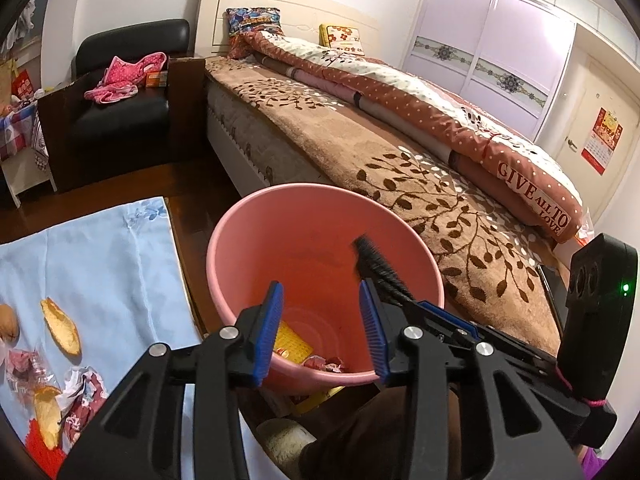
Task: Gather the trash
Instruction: 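Carry both nets over the pink bucket and open both grippers, then return both grippers to the table toward the purple glove and yellow bag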
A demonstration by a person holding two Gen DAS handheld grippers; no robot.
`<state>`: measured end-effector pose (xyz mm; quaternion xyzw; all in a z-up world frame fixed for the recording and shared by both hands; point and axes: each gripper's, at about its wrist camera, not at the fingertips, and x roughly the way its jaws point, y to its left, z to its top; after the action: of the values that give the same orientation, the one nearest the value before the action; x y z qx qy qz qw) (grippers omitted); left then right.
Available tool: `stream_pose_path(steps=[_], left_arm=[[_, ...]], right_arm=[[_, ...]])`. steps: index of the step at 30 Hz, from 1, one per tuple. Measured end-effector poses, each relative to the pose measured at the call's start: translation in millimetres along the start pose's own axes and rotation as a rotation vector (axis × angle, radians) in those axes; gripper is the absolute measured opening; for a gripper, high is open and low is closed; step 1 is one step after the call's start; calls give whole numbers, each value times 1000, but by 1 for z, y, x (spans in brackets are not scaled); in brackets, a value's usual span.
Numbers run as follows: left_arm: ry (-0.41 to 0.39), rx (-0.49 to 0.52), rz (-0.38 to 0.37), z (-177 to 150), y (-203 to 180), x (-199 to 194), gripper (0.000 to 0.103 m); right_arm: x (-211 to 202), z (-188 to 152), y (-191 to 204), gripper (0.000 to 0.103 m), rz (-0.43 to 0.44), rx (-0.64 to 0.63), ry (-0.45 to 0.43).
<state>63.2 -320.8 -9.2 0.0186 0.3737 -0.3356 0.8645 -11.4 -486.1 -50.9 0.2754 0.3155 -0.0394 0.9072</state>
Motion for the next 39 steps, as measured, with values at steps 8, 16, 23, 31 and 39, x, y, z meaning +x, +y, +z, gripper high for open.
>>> stream_pose_path(steps=[8,16,23,31,39], left_arm=[[3,-18,4,-6,3,-8,40],[2,-24,15,-10,4,-20,40],[-6,-25,23,-14,5,-34,40],[-15,-43,68,-19,20,-57,40],[-22,-84,133,-28,50,-87,40]], right_arm=[[-4,-3,6,39,6,-10,-6],[-8,-7,15,39,9,-35,1],[-11,-8,26,39,9,-68,5],[-13,-15,51,39,25,-127,19],[-15,-33,87,39,64,-207,53]])
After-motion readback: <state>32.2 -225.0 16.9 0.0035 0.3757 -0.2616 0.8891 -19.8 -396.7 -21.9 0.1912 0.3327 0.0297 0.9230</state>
